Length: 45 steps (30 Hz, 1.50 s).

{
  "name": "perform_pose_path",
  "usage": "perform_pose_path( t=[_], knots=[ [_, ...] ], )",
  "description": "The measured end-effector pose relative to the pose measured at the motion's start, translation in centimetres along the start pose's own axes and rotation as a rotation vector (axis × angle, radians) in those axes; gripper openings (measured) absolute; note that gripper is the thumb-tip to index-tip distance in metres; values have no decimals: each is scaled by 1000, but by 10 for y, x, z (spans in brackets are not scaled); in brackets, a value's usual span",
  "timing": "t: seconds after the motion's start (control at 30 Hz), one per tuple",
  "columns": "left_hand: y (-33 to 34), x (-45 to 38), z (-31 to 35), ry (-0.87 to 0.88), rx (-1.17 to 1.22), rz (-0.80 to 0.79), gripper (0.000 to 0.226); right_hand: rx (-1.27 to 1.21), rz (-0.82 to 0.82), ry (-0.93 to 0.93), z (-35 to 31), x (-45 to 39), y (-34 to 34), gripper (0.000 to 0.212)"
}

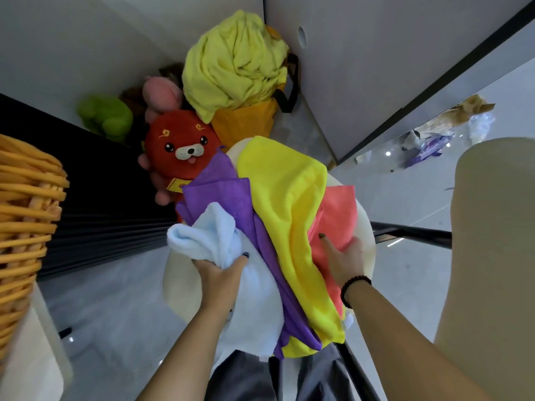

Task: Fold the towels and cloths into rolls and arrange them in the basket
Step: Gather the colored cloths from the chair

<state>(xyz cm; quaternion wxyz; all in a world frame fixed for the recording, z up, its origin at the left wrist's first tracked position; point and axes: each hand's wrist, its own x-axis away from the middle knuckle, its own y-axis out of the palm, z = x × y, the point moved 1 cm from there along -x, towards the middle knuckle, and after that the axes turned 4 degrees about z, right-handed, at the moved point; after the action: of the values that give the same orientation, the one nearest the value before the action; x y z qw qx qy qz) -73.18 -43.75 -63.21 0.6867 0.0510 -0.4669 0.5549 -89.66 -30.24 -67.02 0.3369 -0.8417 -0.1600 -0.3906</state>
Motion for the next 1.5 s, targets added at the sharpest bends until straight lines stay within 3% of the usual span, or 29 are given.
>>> perform_pose_path(
  t=[0.13, 0.3, 0.4, 0.5, 0.6, 0.7, 0.9, 1.03, 1.1, 1.2, 1.33, 1.4, 1.5],
  knots=[
    [8, 6, 5, -8, -26, -248, 36, 111, -466, -70, -4, 25, 47, 79],
    [-14, 10, 20, -48, 24, -352, 35, -71, -595, 69, 0, 44, 41, 108],
    [-34, 26, 35, -49, 68, -371, 32, -254, -727, 77, -15, 70, 20, 84],
    [-50, 54, 55, -37, 118, -385, 36, -323, -686, -5, -33, 99, 0, 65],
    [-61, 87, 74, -12, 190, -406, 29, -358, -538, -20, -49, 125, -23, 49],
    [-70, 122, 88, -15, 222, -455, 26, -373, -474, -23, -65, 153, -57, 43],
    [-85, 176, 94, -52, 228, -617, 65, -288, -447, -138, -85, 201, -106, 23],
    [-106, 210, 97, 23, 225, -630, 65, -303, -535, -88, -84, 227, -127, 53],
    [-120, 230, 96, 64, 236, -627, 66, -330, -588, -58, -82, 240, -136, 54],
    [-137, 258, 85, 97, 312, -565, 53, -276, -545, -99, -75, 256, -145, 75],
    [-154, 300, 59, 126, 404, -385, 49, -175, -647, -171, -71, 283, -161, 40],
    [-168, 327, 38, 121, 479, -283, 46, -96, -706, -198, -67, 308, -166, 39],
    [-175, 341, 25, 112, 524, -214, 56, -11, -662, -242, -69, 324, -169, 36]
  ],
)
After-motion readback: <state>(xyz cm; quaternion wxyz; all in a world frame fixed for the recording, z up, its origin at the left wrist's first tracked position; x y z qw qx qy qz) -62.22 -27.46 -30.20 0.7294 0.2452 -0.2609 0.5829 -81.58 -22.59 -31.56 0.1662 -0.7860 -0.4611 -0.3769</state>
